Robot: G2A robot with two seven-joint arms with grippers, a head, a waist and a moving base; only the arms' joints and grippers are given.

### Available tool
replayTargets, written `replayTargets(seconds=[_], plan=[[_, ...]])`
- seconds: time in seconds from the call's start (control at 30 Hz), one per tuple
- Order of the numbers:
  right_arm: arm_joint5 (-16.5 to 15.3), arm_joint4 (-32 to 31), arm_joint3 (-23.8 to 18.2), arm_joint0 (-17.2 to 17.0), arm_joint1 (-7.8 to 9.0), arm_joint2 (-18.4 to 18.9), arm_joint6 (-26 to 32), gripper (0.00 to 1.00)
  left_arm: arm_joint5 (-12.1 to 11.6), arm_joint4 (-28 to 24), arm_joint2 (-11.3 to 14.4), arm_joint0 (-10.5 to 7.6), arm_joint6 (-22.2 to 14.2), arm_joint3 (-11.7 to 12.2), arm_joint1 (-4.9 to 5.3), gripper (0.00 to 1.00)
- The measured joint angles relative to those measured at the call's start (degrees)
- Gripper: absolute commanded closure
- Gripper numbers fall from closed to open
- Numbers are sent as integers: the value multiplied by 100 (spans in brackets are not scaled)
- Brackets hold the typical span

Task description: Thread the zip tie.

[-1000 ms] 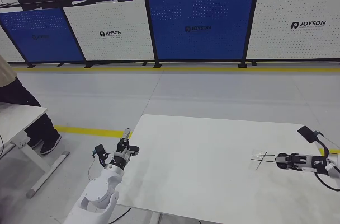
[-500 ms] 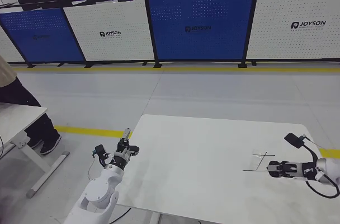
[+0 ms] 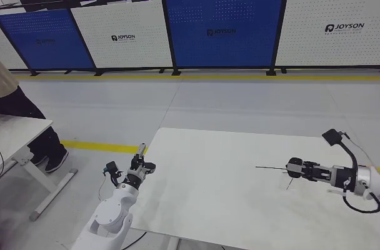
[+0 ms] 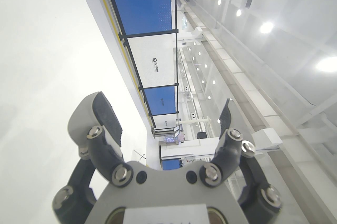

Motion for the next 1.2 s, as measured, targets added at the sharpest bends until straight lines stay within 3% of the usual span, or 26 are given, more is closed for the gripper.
replayTargets(seconds=[0.1, 0.57, 0.67, 0.77, 0.87, 1.1, 1.2], plan=[[16, -154, -11, 52, -31, -261, -75, 100, 0, 0, 0, 0, 0, 0, 0, 0], [30, -163, 1, 40, -30, -230, -101, 100, 0, 0, 0, 0, 0, 0, 0, 0], [52, -631, -16, 39, -44, -252, -706, 100, 0, 0, 0, 0, 0, 0, 0, 0], [-245, -1260, -65, 85, -69, -344, -1391, 100, 0, 0, 0, 0, 0, 0, 0, 0], [-652, -1246, 214, 296, -116, -521, -1638, 100, 0, 0, 0, 0, 0, 0, 0, 0], [-671, -1746, 665, 930, -263, -1344, -1474, 100, 0, 0, 0, 0, 0, 0, 0, 0], [-671, -1685, 880, 1077, -289, -1471, -1339, 100, 0, 0, 0, 0, 0, 0, 0, 0]])
